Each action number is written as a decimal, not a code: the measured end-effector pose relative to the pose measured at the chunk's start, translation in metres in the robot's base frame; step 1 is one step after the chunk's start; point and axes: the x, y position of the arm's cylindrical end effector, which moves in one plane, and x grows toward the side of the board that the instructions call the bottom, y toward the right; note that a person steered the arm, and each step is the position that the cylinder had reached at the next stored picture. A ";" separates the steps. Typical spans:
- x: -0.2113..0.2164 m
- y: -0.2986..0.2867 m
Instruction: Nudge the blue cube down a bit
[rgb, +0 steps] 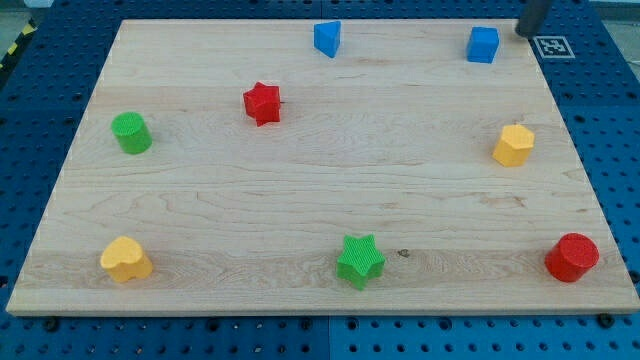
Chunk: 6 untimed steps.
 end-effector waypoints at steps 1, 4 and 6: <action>0.002 -0.025; 0.068 -0.044; 0.098 -0.047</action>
